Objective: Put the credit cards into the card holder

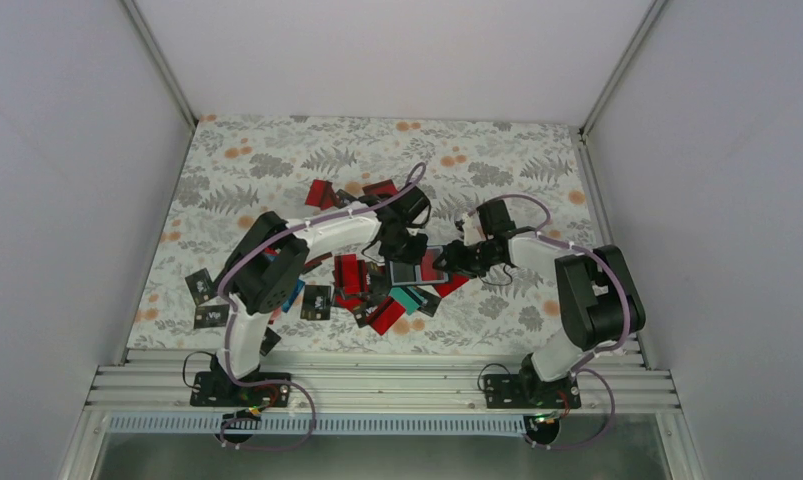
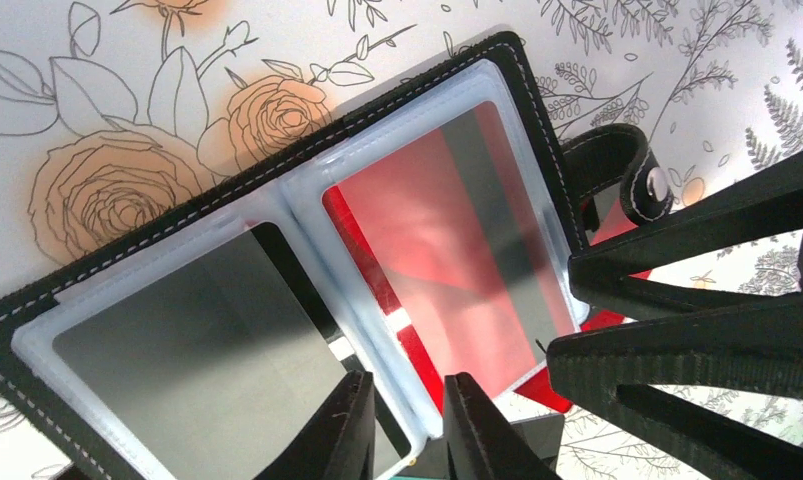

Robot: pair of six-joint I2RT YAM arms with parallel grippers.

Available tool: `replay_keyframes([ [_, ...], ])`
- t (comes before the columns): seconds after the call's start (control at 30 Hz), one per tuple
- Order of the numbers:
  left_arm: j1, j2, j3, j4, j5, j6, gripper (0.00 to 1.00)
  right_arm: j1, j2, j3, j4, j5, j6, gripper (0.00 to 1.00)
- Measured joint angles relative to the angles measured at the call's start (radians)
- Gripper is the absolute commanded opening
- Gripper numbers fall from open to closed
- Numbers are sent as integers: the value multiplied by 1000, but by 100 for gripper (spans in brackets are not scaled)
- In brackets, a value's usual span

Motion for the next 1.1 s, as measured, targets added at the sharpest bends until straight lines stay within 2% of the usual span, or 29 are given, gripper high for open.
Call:
replay_keyframes([
  [0.7,-2,71,-8,54,7,6,3,-2,28,-2,22,10,-4,39],
  [1.1,-4,74,-8,60,9,6,2,-4,30,-2,14,8,-6,31],
])
